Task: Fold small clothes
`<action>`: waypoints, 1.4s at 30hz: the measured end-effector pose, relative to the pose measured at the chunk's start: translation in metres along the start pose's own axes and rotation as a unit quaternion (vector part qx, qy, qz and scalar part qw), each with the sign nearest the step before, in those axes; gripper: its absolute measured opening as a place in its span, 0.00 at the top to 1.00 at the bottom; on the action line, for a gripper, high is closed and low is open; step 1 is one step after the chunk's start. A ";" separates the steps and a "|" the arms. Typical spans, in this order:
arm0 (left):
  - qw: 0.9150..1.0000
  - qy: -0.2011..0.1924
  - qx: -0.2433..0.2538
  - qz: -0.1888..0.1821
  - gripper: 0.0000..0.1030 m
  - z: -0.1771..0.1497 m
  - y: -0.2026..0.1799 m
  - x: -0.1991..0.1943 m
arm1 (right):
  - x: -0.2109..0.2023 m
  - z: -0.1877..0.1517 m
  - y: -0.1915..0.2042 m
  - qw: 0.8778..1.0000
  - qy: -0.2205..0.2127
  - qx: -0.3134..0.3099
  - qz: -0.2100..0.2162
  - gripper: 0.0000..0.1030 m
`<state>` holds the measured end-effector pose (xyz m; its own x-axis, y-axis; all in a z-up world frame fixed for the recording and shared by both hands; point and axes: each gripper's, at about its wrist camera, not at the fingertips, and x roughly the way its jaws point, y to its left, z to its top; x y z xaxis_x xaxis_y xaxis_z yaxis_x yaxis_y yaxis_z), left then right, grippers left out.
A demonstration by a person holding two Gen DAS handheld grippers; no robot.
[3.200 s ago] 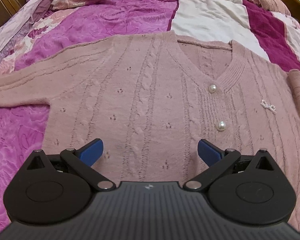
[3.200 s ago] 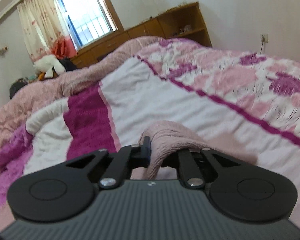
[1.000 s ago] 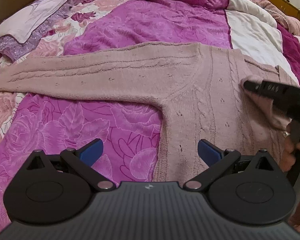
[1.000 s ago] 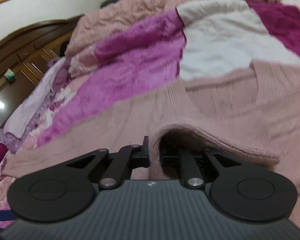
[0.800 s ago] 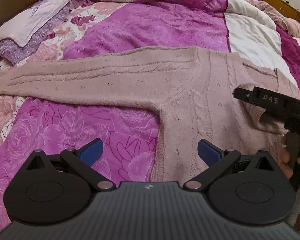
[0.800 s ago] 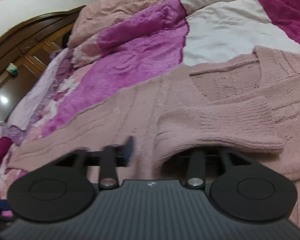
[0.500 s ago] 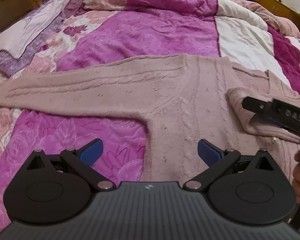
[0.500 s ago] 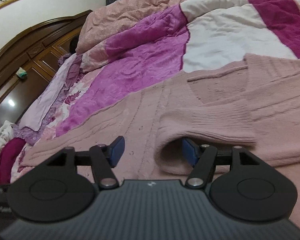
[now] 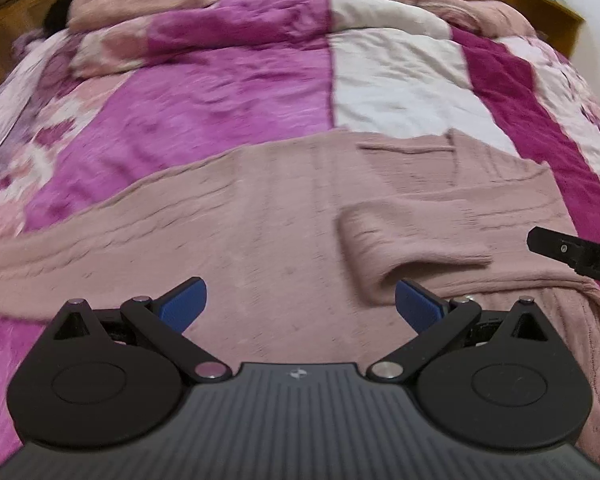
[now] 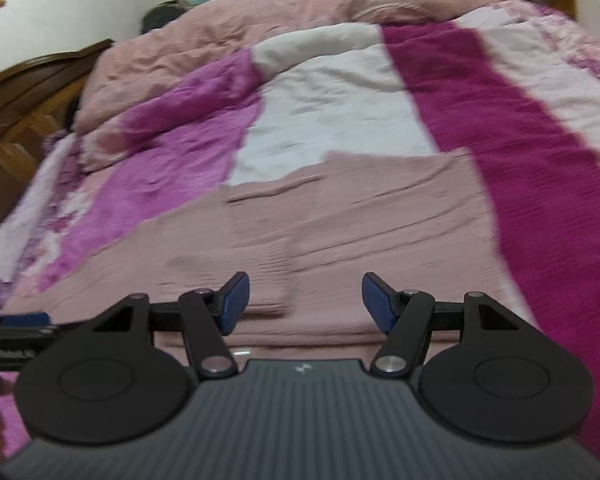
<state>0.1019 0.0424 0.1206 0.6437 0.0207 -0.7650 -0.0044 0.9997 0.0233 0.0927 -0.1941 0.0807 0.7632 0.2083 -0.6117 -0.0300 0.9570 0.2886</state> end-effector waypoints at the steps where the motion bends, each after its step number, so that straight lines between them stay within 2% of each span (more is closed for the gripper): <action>1: 1.000 0.000 0.006 -0.001 0.00 0.002 -0.007 0.003 | 0.001 0.000 -0.006 1.000 -0.002 -0.002 -0.012 0.36; 4: 1.000 0.003 0.025 -0.014 0.00 0.010 -0.030 0.016 | 0.004 -0.001 -0.023 0.999 -0.003 0.003 -0.042 0.36; 9: 0.998 0.007 0.047 -0.033 0.00 0.017 -0.066 0.033 | 0.010 -0.005 -0.043 0.998 0.004 0.014 -0.059 0.36; 13: 0.998 0.011 0.056 -0.039 0.00 0.020 -0.080 0.045 | 0.015 -0.008 -0.051 0.998 0.012 0.021 -0.065 0.38; 31: 0.997 0.022 0.063 -0.044 0.00 0.020 -0.089 0.073 | 0.026 -0.019 -0.054 0.998 0.016 0.014 -0.062 0.39; 33: 0.997 0.021 0.061 -0.052 0.00 0.020 -0.090 0.078 | 0.026 -0.019 -0.055 0.998 0.015 0.013 -0.061 0.39; 38: 0.993 0.031 0.050 -0.105 0.00 0.016 -0.092 0.097 | 0.026 -0.022 -0.055 0.998 0.010 0.010 -0.060 0.39; 42: 0.992 0.021 0.072 -0.103 0.00 0.009 -0.103 0.102 | 0.027 -0.024 -0.055 0.998 0.008 0.007 -0.059 0.39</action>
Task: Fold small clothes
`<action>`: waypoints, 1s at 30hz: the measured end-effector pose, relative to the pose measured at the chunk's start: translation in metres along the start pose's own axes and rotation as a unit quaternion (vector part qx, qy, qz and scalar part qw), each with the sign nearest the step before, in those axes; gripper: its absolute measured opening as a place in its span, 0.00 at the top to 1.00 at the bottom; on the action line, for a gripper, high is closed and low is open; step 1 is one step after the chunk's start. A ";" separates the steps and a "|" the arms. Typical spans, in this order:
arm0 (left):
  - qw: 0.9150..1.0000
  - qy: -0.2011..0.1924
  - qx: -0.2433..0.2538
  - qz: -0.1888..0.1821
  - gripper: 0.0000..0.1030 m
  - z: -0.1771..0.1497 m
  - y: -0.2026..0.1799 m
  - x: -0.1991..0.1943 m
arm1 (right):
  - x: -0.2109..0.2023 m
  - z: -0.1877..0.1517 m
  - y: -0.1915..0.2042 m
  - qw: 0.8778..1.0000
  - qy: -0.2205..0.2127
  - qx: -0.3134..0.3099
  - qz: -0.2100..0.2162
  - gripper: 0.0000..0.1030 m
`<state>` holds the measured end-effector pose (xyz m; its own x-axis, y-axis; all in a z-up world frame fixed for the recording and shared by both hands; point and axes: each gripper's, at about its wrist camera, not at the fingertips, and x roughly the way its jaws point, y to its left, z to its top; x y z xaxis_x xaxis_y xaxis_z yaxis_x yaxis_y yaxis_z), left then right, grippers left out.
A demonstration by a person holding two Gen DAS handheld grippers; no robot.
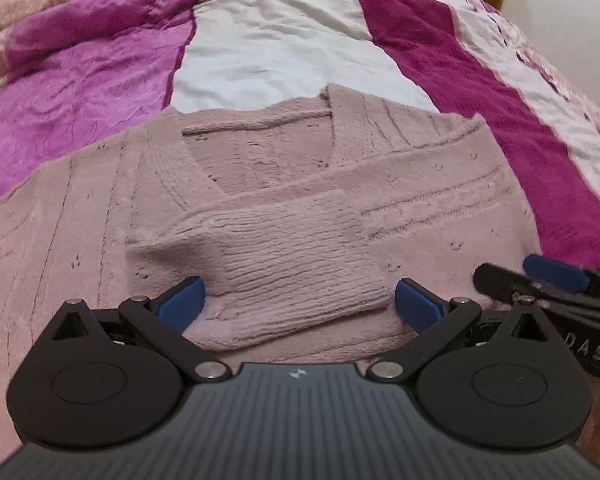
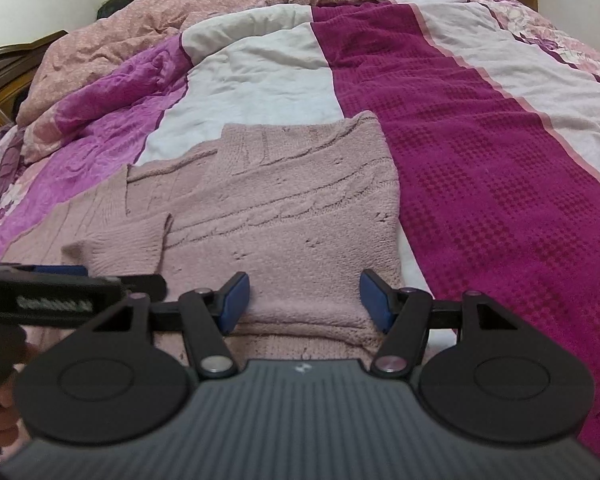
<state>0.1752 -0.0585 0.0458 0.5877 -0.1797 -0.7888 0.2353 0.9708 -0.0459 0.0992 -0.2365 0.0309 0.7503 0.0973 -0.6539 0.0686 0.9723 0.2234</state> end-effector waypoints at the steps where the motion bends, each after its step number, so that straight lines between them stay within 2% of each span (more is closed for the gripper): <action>1: 1.000 -0.003 0.008 0.000 0.00 -0.001 -0.003 0.001 | 0.000 0.000 0.000 1.000 -0.001 -0.001 0.000 0.39; 5: 1.000 -0.015 0.019 0.012 0.02 -0.005 -0.006 0.005 | 0.001 -0.002 0.000 1.000 -0.004 -0.001 -0.001 0.39; 8: 0.999 -0.032 0.023 0.022 0.20 -0.008 -0.004 0.001 | 0.001 -0.002 0.001 1.000 -0.006 -0.006 -0.003 0.39; 10: 0.998 -0.044 0.018 0.030 0.49 -0.008 -0.002 -0.005 | 0.001 -0.003 0.001 1.000 -0.007 -0.008 -0.003 0.39; 11: 0.998 -0.049 0.012 0.023 0.55 -0.007 0.000 -0.009 | 0.001 -0.004 0.002 1.000 -0.008 -0.008 -0.003 0.39; 12: 0.998 -0.054 0.002 0.010 0.73 -0.007 0.003 -0.013 | 0.001 -0.004 0.002 1.000 -0.010 -0.008 -0.003 0.39; 13: 0.998 -0.060 -0.005 0.009 0.85 -0.006 0.005 -0.018 | 0.001 -0.005 0.001 1.000 -0.011 -0.007 -0.003 0.39; 17: 0.995 -0.087 -0.032 0.032 0.87 -0.002 0.021 -0.038 | 0.000 -0.005 -0.001 1.000 -0.013 -0.002 0.001 0.39; 23: 0.984 -0.119 -0.097 0.088 0.87 -0.005 0.070 -0.070 | 0.000 -0.006 -0.001 1.000 -0.015 0.003 0.003 0.39; 27: 0.977 -0.095 -0.144 0.128 0.87 -0.017 0.113 -0.070 | 0.000 -0.006 -0.001 1.000 -0.015 -0.001 -0.001 0.39; 30: 0.970 -0.068 -0.200 0.121 0.86 -0.033 0.145 -0.067 | 0.000 -0.006 0.000 1.000 -0.015 -0.003 -0.002 0.39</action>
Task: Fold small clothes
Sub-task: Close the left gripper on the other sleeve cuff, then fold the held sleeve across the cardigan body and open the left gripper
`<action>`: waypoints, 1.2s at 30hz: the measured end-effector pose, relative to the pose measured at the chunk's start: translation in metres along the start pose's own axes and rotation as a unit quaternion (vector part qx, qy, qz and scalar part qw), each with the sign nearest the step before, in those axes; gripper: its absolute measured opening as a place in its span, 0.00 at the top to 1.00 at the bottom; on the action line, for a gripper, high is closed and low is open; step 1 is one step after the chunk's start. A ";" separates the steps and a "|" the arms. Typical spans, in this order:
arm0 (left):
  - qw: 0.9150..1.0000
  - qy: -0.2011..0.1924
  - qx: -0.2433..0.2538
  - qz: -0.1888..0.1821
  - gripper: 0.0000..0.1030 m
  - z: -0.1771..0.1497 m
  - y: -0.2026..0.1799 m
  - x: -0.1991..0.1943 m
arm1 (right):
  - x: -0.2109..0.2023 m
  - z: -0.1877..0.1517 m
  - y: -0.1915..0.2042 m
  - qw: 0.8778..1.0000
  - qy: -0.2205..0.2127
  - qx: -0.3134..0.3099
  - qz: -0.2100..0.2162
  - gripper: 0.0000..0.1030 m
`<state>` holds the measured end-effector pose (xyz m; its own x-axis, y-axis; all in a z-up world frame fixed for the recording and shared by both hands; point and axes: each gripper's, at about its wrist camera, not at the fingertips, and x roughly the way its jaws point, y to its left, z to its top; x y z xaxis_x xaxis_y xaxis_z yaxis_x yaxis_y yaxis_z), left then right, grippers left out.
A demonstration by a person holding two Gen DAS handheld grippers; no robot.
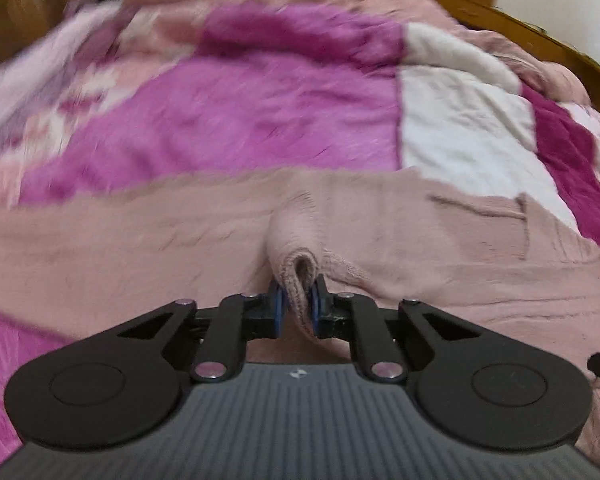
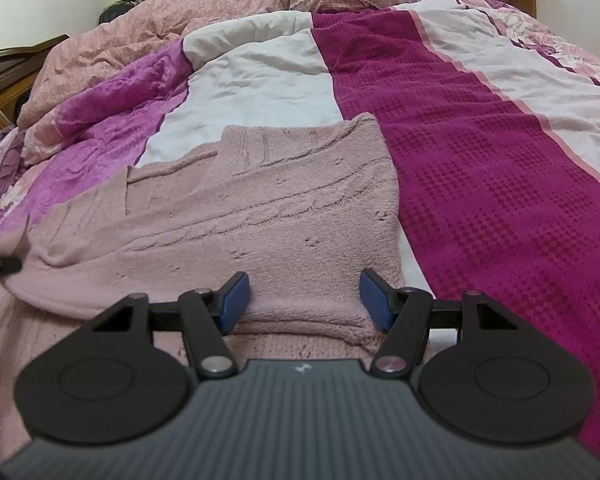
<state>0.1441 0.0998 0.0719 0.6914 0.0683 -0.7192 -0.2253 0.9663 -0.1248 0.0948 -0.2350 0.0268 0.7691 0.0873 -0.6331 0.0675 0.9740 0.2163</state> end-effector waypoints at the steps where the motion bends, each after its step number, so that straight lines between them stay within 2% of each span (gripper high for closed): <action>1: 1.000 0.010 -0.020 -0.008 0.86 -0.002 0.010 0.002 | 0.000 0.000 0.000 1.000 0.000 -0.001 -0.001 0.39; 2: 0.999 0.020 -0.041 -0.021 0.85 -0.004 0.020 0.004 | 0.000 0.000 0.001 1.000 0.000 -0.002 -0.002 0.39; 4: 0.997 0.030 -0.066 -0.032 0.75 -0.008 0.030 0.006 | 0.000 0.000 0.002 1.000 0.001 -0.005 -0.004 0.39; 8: 0.996 0.028 -0.080 -0.037 0.70 -0.011 0.042 0.000 | 0.001 0.000 0.002 1.000 0.001 -0.006 -0.005 0.39; 10: 0.996 0.025 -0.081 -0.024 0.67 -0.010 0.045 -0.004 | 0.001 0.000 0.002 1.000 0.001 -0.006 -0.005 0.39; 13: 0.998 0.012 -0.064 0.021 0.66 -0.008 0.045 -0.010 | 0.001 0.000 0.003 1.000 0.001 -0.006 -0.005 0.39; 15: 0.997 0.006 -0.062 0.039 0.66 -0.007 0.050 -0.014 | 0.001 0.000 0.003 1.000 0.001 -0.006 -0.005 0.39; 19: 0.997 0.007 -0.070 0.029 0.66 -0.002 0.057 -0.019 | -0.003 0.005 0.003 1.000 0.006 0.002 -0.005 0.38; 23: 0.998 -0.006 -0.060 0.012 0.66 0.005 0.050 -0.023 | -0.012 0.025 -0.006 0.999 0.001 0.033 0.008 0.38; 26: 0.999 -0.011 -0.050 0.006 0.66 0.008 0.041 -0.020 | -0.011 0.042 -0.014 0.999 -0.013 0.029 -0.008 0.38; 29: 0.999 -0.013 -0.041 0.007 0.66 0.007 0.034 -0.015 | 0.004 0.055 -0.024 0.999 -0.007 0.033 -0.016 0.38; 30: 0.999 -0.012 -0.038 0.006 0.66 0.006 0.032 -0.013 | 0.010 0.056 -0.027 0.999 0.001 0.035 -0.015 0.40; 31: 0.999 -0.012 -0.034 0.006 0.66 0.004 0.030 -0.010 | 0.015 0.055 -0.028 0.999 0.006 0.035 -0.015 0.51; 32: 0.999 -0.010 -0.031 0.008 0.66 0.002 0.029 -0.006 | 0.021 0.053 -0.028 0.999 0.013 0.031 -0.016 0.55; 34: 0.999 -0.001 -0.025 0.031 0.66 -0.001 0.030 0.003 | 0.033 0.045 -0.028 0.999 0.029 0.017 -0.030 0.56; 36: 0.998 0.019 -0.026 0.054 0.66 -0.004 0.035 0.013 | 0.041 0.036 -0.029 0.999 0.024 0.005 -0.039 0.56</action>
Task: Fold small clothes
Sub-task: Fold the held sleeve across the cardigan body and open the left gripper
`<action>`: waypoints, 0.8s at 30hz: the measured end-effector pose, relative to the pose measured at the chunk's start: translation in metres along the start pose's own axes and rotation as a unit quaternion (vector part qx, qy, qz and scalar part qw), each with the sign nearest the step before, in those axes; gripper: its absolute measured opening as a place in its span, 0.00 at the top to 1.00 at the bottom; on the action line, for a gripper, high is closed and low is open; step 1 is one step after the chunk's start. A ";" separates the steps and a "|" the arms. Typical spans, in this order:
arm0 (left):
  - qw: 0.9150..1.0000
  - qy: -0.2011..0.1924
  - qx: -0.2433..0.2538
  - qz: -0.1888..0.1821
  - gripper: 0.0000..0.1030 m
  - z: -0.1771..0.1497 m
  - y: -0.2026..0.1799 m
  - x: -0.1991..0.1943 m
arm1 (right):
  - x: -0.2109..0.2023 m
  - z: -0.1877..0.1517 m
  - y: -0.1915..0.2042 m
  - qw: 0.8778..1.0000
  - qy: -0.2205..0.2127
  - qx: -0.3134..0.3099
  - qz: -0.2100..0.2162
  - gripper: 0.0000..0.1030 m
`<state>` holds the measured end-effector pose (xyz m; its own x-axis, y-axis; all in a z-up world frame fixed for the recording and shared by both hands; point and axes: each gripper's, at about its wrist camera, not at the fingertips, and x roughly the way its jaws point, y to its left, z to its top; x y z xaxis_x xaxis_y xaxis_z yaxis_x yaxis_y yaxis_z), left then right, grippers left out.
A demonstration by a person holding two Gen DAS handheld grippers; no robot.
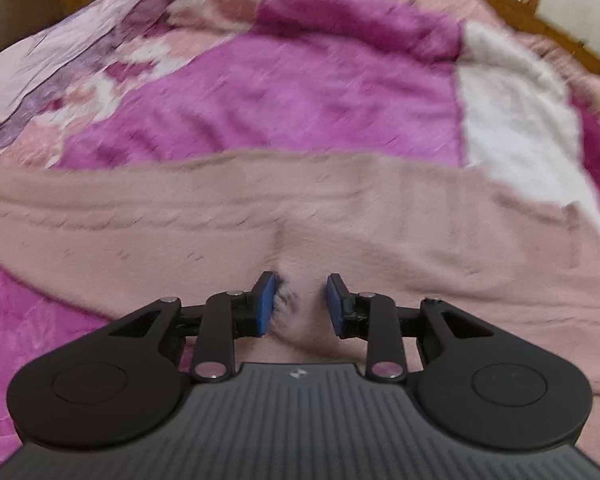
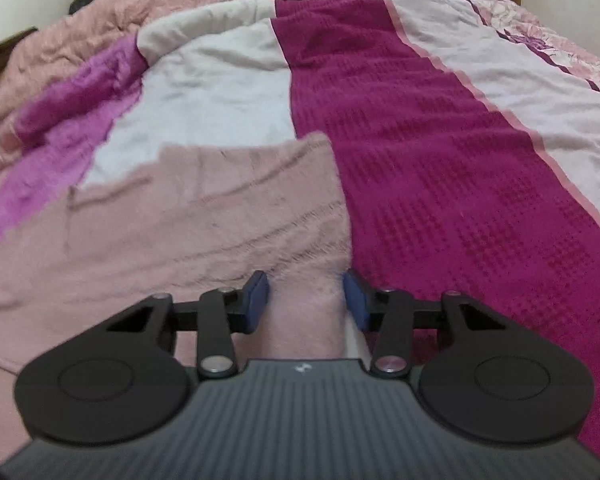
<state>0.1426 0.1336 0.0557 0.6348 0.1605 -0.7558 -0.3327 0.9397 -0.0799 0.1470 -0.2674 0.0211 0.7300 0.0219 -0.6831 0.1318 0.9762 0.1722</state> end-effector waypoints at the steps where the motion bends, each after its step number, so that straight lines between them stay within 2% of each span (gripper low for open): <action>1: 1.000 0.002 -0.010 -0.007 0.66 -0.001 0.004 0.002 | 0.001 -0.003 -0.002 1.000 -0.007 0.002 0.003 0.56; 3: 1.000 0.001 -0.020 -0.015 0.66 -0.001 0.009 0.002 | -0.001 -0.004 -0.004 1.000 -0.011 0.006 0.004 0.56; 8: 1.000 0.006 -0.025 -0.009 0.66 0.000 0.016 -0.004 | -0.004 0.001 -0.003 1.000 -0.008 0.017 0.003 0.55; 10: 0.999 0.014 -0.035 -0.012 0.66 0.000 0.023 -0.009 | -0.009 0.001 0.000 1.000 -0.008 0.014 0.002 0.48; 13: 0.999 0.016 -0.044 -0.017 0.66 0.001 0.035 -0.019 | -0.021 0.000 0.007 1.000 -0.009 0.002 0.000 0.46; 18: 0.999 0.014 -0.051 -0.006 0.66 0.003 0.058 -0.038 | -0.049 -0.001 0.019 1.000 -0.021 -0.002 0.018 0.46; 24: 0.996 0.018 -0.091 0.008 0.66 0.002 0.100 -0.053 | -0.079 -0.009 0.031 0.998 -0.024 0.010 0.054 0.46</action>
<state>0.0775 0.2200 0.0890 0.6045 0.1613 -0.7801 -0.4652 0.8664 -0.1813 0.0871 -0.2371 0.0742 0.7713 0.1158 -0.6258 0.0646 0.9640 0.2579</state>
